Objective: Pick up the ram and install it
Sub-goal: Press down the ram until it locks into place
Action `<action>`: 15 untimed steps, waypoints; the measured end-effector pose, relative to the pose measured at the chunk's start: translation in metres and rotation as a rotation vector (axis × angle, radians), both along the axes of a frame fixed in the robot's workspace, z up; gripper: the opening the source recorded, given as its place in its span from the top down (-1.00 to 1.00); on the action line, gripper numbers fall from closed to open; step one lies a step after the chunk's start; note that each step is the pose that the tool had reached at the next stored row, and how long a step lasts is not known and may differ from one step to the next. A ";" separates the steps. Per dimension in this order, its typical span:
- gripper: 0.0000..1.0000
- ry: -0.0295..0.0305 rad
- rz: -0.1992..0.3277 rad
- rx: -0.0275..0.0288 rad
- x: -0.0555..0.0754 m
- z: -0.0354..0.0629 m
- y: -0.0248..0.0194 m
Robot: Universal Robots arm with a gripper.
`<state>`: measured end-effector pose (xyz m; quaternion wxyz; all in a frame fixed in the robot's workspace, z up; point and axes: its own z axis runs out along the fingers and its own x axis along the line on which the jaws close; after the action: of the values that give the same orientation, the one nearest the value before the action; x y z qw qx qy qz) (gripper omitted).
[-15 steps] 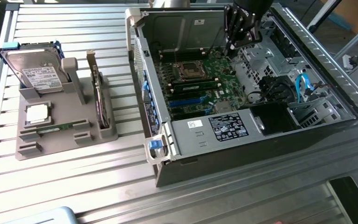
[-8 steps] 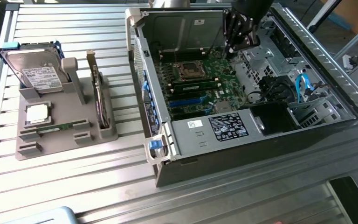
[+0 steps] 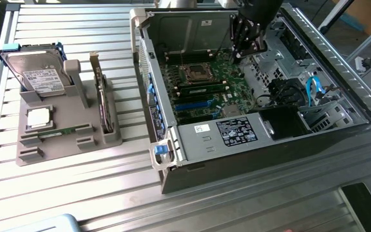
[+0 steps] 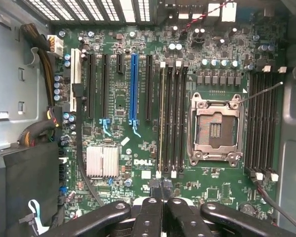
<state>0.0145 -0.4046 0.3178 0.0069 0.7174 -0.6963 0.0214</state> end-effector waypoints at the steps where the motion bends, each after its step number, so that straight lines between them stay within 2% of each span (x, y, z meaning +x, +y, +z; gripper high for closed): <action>1: 0.79 -0.0008 0.000 0.0000 0.000 -0.0011 0.0000; 10: 0.79 -0.0094 0.000 -0.0002 0.000 -0.0097 0.0000; 15: 0.79 -0.0171 0.000 -0.0004 0.000 -0.0181 0.0000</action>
<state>0.0145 -0.4046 0.2998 0.0011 0.7172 -0.6963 0.0277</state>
